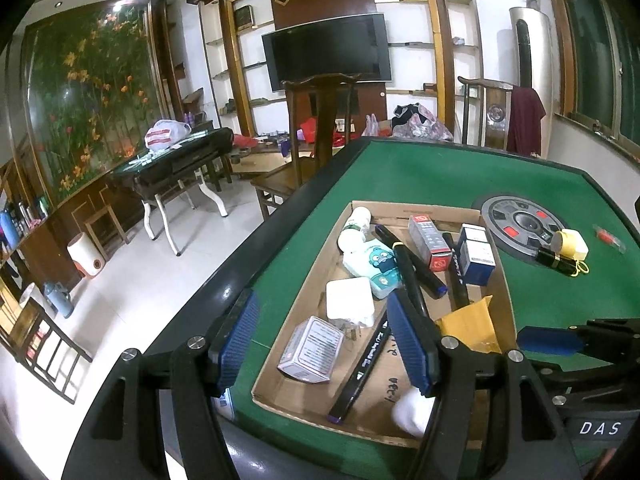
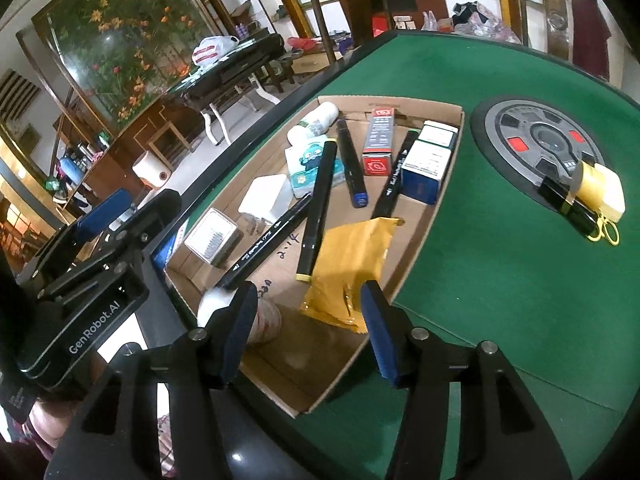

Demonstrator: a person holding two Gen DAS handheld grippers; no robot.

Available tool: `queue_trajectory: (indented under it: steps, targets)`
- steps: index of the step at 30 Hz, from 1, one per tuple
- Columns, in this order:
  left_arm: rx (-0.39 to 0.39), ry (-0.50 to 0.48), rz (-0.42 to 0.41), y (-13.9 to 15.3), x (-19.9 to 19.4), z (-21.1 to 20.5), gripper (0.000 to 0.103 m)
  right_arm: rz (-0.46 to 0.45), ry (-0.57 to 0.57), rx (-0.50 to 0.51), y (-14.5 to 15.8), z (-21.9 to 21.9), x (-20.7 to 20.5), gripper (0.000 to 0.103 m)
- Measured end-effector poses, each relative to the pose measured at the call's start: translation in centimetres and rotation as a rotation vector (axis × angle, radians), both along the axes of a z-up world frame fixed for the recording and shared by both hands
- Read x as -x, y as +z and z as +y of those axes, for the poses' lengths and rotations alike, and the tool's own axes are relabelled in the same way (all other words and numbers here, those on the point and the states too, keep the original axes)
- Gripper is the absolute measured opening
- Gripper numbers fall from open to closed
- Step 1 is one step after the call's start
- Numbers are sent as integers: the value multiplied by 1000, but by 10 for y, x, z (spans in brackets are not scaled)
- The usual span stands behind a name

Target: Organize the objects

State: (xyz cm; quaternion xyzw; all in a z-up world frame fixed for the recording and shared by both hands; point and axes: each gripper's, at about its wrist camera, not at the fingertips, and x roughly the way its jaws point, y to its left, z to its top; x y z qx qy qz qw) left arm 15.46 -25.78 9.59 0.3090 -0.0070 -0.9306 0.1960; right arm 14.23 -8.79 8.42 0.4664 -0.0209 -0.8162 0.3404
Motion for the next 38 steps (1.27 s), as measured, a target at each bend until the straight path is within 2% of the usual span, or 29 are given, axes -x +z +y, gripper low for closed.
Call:
queue_trajectory:
  steps: [9,10,11,12,14,15,17,21,28,36,38]
  targets:
    - [42,4,3,3,-2,13,61,-2,-9,13,-5,11,0,53]
    - [51,14,12,4,-2,14,63,4,-9,9,-4,11,-1,53]
    - [67,32,25,7,-4,16,72,11,-10,4,-4,11,-1,53]
    - [82,44,40,8,-6,17,88,24,-10,-5,-3,11,-2,53]
    - [95,62,102,14,-12,20,102,48,-10,-22,-1,9,-4,53]
    - [86,64,139,17,-17,20,102,57,-10,-30,0,8,-4,53]
    - [52,82,160,19,-21,16,102,73,-12,-45,1,6,-4,53]
    - [-38,41,100,12,-13,6,102,97,-27,-67,3,2,-3,53]
    - [-39,94,54,1,-13,-2,102,156,-59,-151,3,-12,-4,53]
    - [23,190,50,-4,-15,-12,102,226,-91,-234,5,-27,-5,53]
    - [18,194,54,-6,-17,-14,102,236,-110,-249,5,-27,-3,54]
